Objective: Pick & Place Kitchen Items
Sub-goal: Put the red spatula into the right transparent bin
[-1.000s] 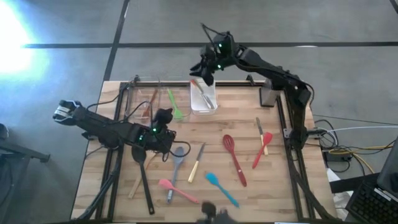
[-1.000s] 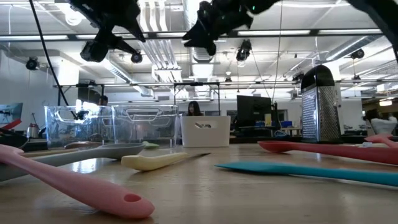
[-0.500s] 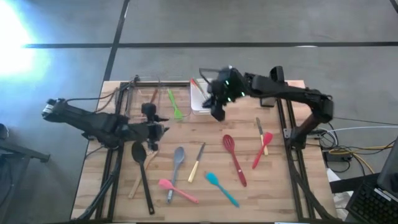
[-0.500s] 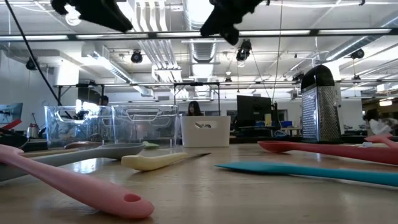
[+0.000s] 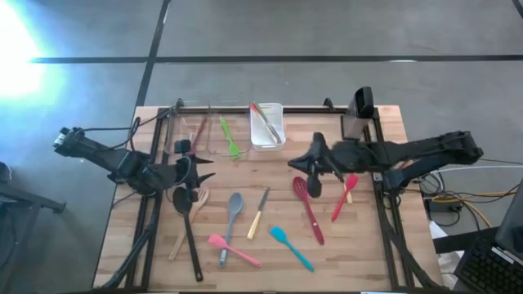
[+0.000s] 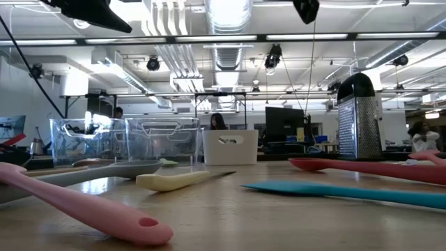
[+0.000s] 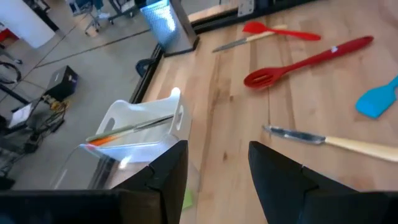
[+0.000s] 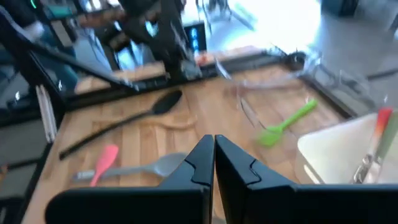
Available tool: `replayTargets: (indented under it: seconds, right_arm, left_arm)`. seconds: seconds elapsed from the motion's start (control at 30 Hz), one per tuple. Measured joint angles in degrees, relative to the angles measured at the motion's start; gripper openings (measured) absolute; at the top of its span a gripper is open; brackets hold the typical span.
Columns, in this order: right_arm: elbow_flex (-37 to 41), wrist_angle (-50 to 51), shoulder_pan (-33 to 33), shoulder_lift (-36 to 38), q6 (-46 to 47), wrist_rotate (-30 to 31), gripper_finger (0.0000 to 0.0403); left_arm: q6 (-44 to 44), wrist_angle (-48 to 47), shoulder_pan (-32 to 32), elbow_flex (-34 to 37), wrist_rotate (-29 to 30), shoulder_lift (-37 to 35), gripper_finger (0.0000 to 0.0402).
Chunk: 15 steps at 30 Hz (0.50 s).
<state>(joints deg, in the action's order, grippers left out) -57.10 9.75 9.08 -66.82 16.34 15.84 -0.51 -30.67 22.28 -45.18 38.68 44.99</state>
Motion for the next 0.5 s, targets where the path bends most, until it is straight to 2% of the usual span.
replayTargets:
  seconds: [0.27, 0.5]
  right_arm:
    - [7.9, -10.7, 6.2, 2.1, -0.2, 1.3, 0.0008]
    - [9.6, -12.1, 11.0, 1.8, -1.3, 10.9, 0.0008]
  left_arm:
    - [0.0, 12.6, 2.0, 7.0, -0.2, -4.0, 0.0172]
    - [-0.3, 14.2, 4.5, 8.9, 1.9, -9.1, 0.0172]
